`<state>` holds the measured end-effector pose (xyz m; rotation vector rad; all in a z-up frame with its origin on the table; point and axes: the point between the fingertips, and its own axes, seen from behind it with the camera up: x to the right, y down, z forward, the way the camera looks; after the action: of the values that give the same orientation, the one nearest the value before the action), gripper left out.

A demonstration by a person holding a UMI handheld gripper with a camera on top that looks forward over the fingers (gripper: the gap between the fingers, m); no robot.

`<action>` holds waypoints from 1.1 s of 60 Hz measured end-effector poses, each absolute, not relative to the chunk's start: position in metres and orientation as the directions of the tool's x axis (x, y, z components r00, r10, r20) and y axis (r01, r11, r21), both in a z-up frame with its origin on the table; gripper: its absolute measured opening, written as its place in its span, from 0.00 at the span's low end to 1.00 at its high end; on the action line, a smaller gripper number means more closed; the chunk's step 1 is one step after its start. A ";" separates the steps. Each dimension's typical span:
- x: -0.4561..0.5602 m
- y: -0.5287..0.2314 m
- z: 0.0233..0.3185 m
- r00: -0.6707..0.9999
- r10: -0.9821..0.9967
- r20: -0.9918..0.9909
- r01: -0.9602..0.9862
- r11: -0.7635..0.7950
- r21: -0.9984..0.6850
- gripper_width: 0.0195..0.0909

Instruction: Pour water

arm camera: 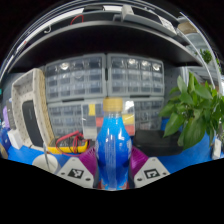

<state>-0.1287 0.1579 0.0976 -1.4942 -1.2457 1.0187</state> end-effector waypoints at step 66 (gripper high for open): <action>0.072 0.018 0.193 0.114 0.992 -0.060 0.296 -0.092 -0.951 0.89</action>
<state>0.0718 0.0179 0.1932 -1.5373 -1.3109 1.0269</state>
